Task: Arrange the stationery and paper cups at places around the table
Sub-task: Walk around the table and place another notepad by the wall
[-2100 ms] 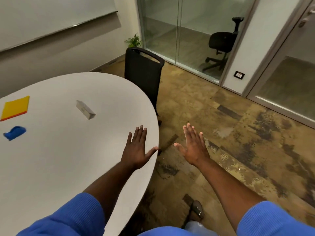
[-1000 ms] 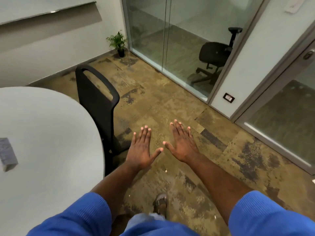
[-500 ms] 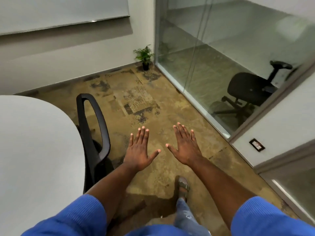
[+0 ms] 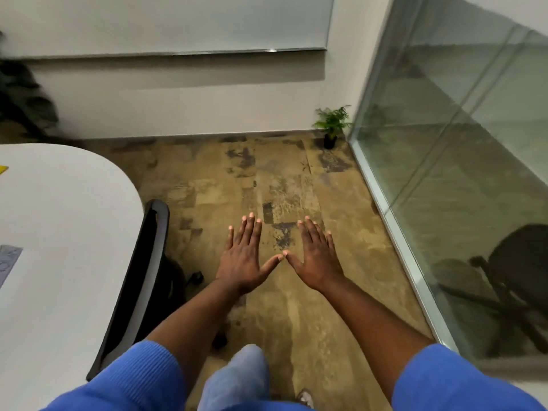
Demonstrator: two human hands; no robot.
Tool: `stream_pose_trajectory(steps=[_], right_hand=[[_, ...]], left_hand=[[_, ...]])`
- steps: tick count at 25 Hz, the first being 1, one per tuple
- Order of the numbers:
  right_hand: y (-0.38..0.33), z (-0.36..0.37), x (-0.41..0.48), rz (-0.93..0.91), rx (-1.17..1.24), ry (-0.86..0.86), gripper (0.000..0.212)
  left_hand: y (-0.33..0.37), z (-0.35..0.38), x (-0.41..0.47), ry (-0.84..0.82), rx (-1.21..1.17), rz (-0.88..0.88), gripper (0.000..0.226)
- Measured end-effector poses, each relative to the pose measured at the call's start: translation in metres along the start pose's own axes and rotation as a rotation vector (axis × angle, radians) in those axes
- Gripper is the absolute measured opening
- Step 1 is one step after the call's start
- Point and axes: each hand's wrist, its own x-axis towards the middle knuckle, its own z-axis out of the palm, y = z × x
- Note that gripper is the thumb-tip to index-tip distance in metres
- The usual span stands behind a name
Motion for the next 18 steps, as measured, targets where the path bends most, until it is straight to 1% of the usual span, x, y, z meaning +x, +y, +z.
stream_pose_trajectory(steps=[3,7,11,14,16,18], right_hand=[[0.014,-0.004,0.073,-0.06,0.003,-0.023,0.092],[0.029,0.006,0.18,-0.114,-0.017,-0.082,0.09],[0.023,0.007,0.29,-0.22,-0.035,-0.15,0.089],[0.01,-0.003,0.37,-0.304,-0.064,-0.153,0.089],[-0.001,-0.013,0.422,-0.344,-0.062,-0.163,0.088],[-0.012,-0.017,0.473,-0.401,-0.073,-0.155,0.087]], left_hand=[[-0.011,0.005,0.057,0.011,0.003,-0.109,0.108],[-0.047,0.022,0.137,0.017,0.052,-0.172,0.107],[-0.094,0.033,0.227,-0.013,0.035,-0.26,0.107],[-0.122,0.029,0.285,0.0,0.042,-0.279,0.107],[-0.142,0.02,0.321,0.001,0.023,-0.326,0.107],[-0.162,0.012,0.356,0.035,0.052,-0.374,0.106]])
